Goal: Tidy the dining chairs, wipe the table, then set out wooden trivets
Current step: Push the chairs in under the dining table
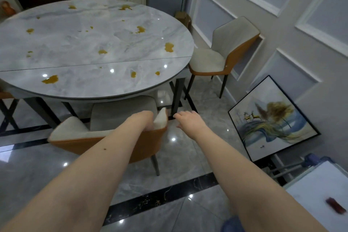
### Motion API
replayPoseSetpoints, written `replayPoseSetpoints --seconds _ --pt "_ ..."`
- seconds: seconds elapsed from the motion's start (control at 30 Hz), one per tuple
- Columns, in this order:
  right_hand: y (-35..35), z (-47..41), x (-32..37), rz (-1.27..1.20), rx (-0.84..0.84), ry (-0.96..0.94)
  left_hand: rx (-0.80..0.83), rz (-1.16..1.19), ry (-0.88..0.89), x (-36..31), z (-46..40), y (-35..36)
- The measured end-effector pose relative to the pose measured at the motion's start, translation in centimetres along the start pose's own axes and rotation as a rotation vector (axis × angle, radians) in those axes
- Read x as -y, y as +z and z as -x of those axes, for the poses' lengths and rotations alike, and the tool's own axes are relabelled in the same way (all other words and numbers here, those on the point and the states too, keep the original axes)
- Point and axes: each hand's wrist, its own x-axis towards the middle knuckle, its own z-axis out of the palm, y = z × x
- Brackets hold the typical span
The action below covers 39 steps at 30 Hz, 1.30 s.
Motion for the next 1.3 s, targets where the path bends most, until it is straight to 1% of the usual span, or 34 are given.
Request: replayPoseSetpoints --seconds 0.1,0.17,0.23,0.4,0.53,0.73,0.87,0.93,1.03,1.3 --pt "-0.1 2.1 -6.2 -0.023 -0.006 0.050 -0.060 0.043 0.089 -6.7 -1.1 -1.1" --pt "-0.2 3.9 -10.7 -0.047 0.019 0.101 -0.035 0.027 0.150 -11.6 -1.8 -1.8" --pt "-0.3 5.0 -14.2 -0.055 0.032 0.144 0.001 0.019 0.207 -15.0 -2.6 -2.4" --pt "-0.5 6.1 -22.4 -0.053 0.061 0.239 -0.031 0.079 0.257 -21.3 -6.3 -4.5" --pt "0.0 4.9 -28.4 -0.066 0.074 0.286 -0.024 0.113 0.276 -25.8 -10.5 -6.3" --pt "0.1 -0.6 -38.1 -0.053 0.090 0.344 -0.021 0.102 0.332 -31.8 -20.6 -10.5" --pt "-1.7 -6.1 -45.0 -0.065 0.077 0.394 -0.014 0.118 0.354 -35.3 -27.7 -16.0" --pt "-2.9 -8.8 -48.9 -0.092 0.040 0.418 -0.040 0.147 0.353 -37.4 -31.9 -19.3" --pt "-3.9 -11.5 -53.3 -0.111 0.014 0.443 -0.050 0.203 0.368 -40.6 -36.6 -22.4" --pt "-2.3 -18.7 -66.6 -0.134 0.040 0.483 -0.036 0.200 0.382 -49.0 -48.5 -27.2"
